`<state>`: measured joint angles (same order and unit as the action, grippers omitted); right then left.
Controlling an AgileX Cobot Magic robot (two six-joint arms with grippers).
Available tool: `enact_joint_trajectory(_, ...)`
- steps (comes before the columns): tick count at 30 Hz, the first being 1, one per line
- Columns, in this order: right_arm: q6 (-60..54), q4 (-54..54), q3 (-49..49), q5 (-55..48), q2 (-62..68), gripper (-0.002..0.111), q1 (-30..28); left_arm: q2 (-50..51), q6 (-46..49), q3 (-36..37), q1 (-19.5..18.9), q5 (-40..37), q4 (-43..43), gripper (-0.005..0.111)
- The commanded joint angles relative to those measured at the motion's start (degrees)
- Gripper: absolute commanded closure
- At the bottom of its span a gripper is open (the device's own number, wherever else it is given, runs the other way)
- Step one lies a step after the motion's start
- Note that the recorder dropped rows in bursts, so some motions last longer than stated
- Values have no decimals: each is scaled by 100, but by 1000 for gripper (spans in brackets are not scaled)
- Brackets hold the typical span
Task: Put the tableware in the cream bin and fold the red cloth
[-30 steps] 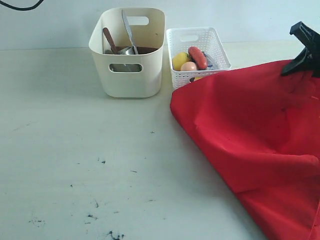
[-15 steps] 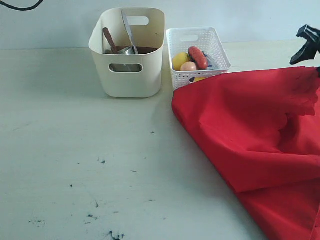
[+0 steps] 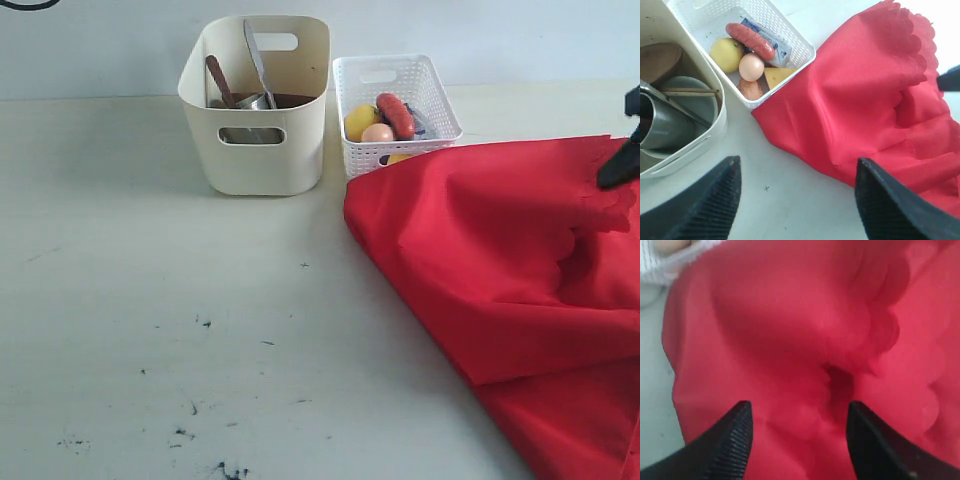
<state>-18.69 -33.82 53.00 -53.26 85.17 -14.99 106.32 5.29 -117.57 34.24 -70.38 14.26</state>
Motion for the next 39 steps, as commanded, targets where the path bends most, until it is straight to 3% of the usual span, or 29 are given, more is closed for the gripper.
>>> enact_joint_trajectory(1,-81,146,-738,-82,-37,45,228,-206,-39,4,-63,41,-39,43)
enact_joint_trajectory(3,-64,146,-1086,-112,-55,40,296,-304,-10,4,-63,41,-95,43)
enact_joint_trajectory(6,-234,-346,-1532,-273,-464,40,296,-448,16,16,-63,41,-227,43)
enact_joint_trajectory(11,-271,-212,-1903,170,-838,40,296,-669,100,295,-63,41,-350,43)
enact_joint_trajectory(15,-280,-279,-1924,-354,-1042,41,335,-911,197,761,-63,41,-359,43)
enact_joint_trajectory(24,138,63,-1937,-718,-2369,41,1472,-1441,283,1404,-296,41,-424,43)
enact_joint_trajectory(30,1322,836,-2069,6,-2025,41,1570,-1718,323,1679,-457,41,-424,43)
enact_joint_trajectory(34,1188,581,-2308,38,-1619,40,1570,-1915,348,1871,-457,41,-438,43)
enact_joint_trajectory(39,1188,572,-2362,813,-1088,36,1570,-2096,348,2124,-457,41,-438,43)
